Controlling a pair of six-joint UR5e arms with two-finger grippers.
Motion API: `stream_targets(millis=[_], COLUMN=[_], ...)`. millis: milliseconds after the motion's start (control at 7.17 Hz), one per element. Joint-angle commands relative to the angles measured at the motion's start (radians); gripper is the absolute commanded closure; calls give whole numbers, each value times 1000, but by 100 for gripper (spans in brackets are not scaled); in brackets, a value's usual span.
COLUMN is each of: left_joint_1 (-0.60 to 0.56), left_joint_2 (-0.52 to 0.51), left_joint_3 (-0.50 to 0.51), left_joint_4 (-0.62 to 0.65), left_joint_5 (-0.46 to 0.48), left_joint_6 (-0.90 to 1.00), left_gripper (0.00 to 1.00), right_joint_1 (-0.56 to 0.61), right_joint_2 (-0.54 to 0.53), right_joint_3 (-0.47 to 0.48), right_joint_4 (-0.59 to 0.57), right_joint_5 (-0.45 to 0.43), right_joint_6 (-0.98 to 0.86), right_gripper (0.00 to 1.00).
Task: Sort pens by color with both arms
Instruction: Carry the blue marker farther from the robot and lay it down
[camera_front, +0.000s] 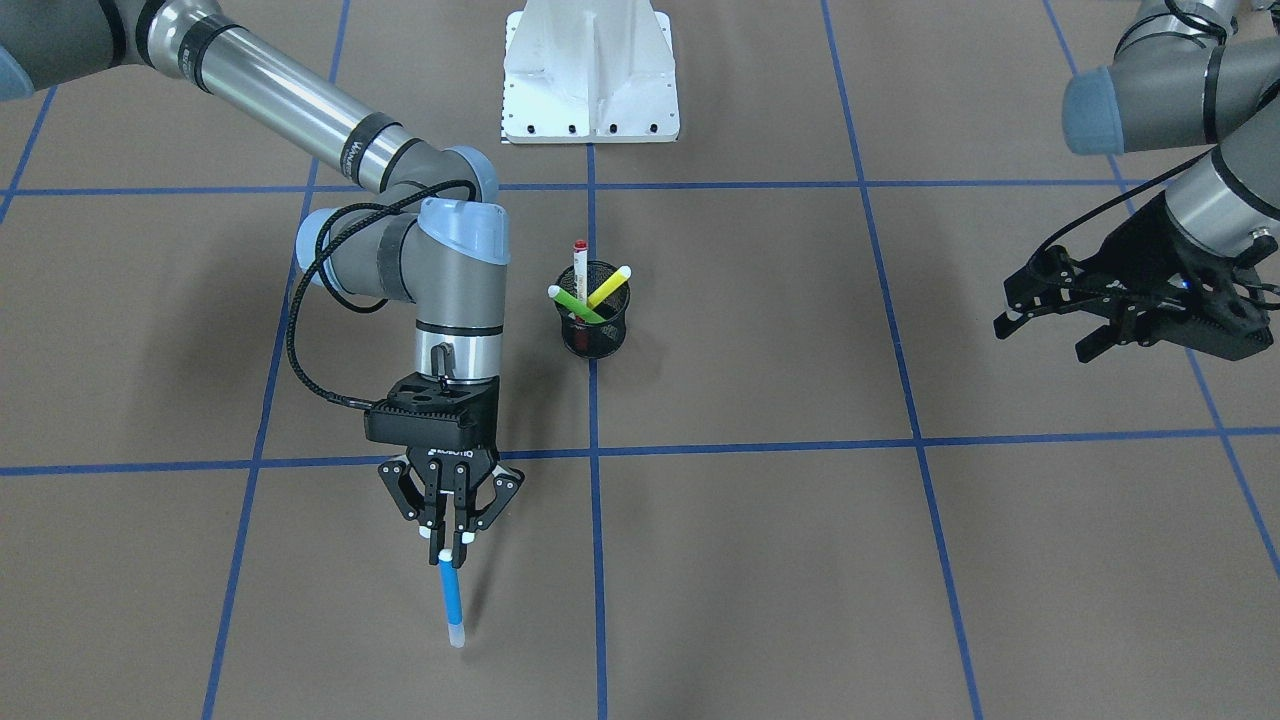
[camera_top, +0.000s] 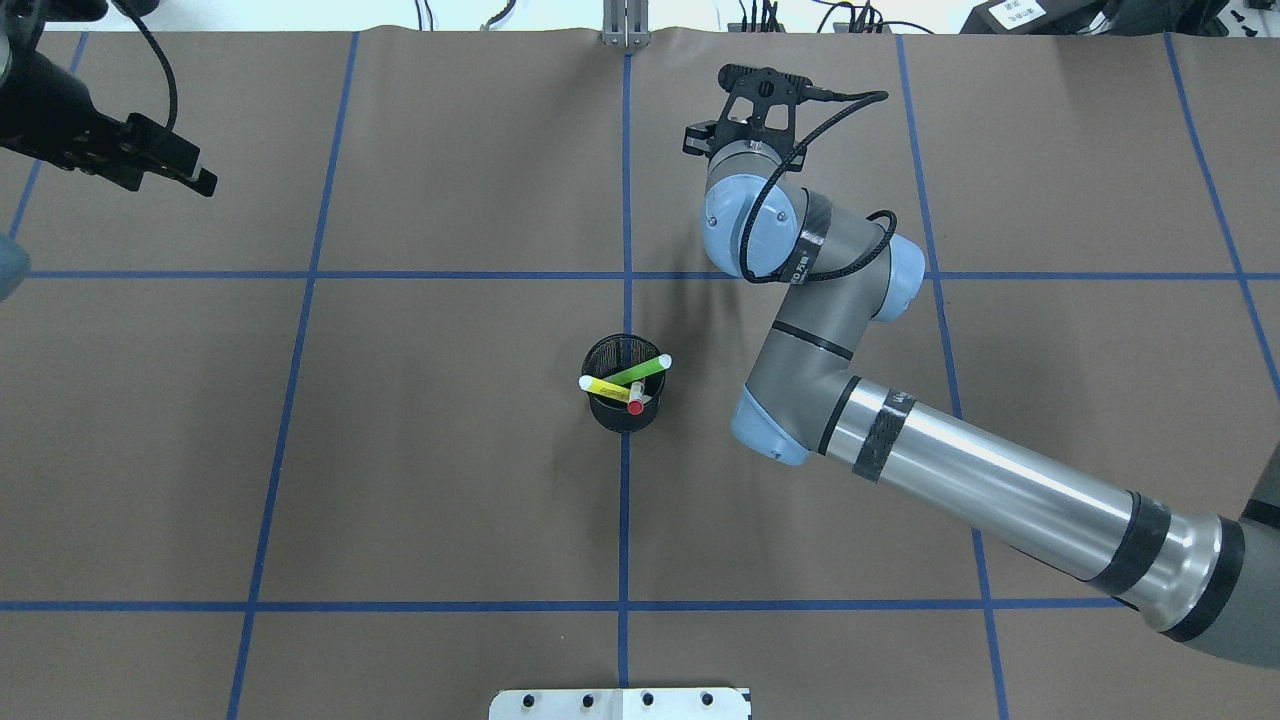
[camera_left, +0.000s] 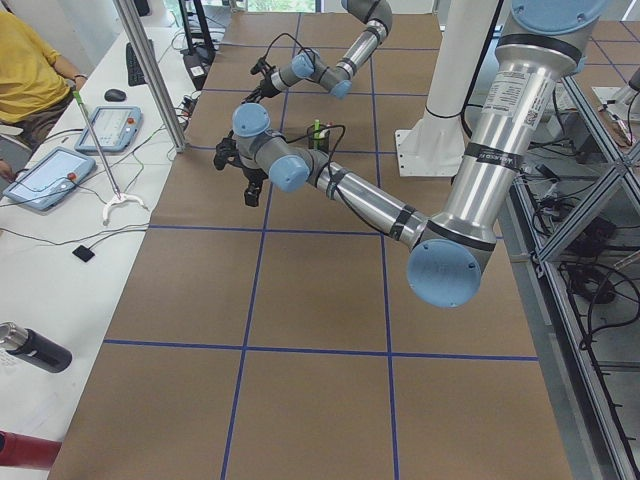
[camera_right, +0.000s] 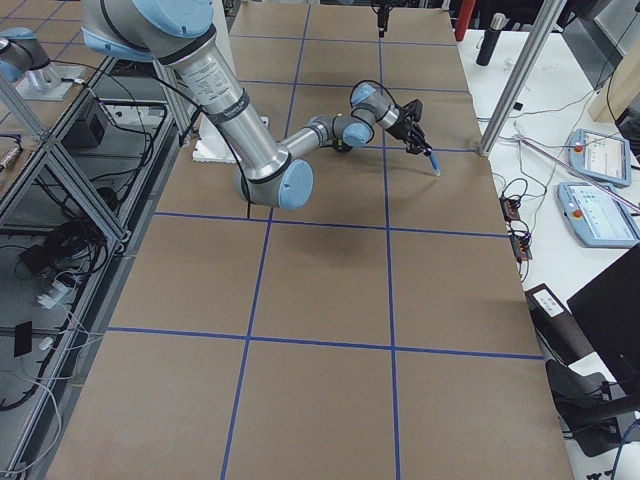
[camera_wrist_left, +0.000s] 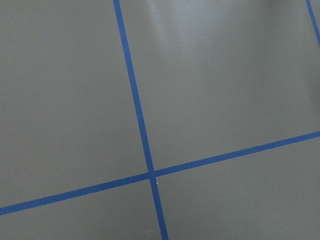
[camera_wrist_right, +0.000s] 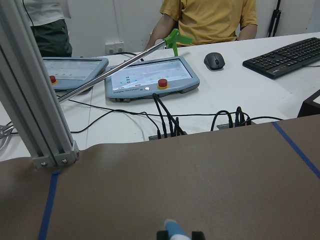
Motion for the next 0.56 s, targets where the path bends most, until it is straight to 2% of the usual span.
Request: stream_targets(millis=[0,139,279,418], left_joint_1=[0,0,0,0], left_joint_2=[0,0,0,-8], left_joint_3=[0,-2,-2,-8], left_joint_4=[0,0,0,6], left_joint_5=[0,0,0,-3], left_joint_6=[-1,-1,-4,-14], left_gripper=[0,0,0,0], right_joint_1=[-3,-2,21,70], right_joint_2=[-3,0,3,7], right_joint_3=[0,2,9,26], right_joint_4=[2,2,4,0], right_joint_5=[42,58,149,302], right_joint_6=[-4,-5,1,-2], right_gripper=[3,3,3,3])
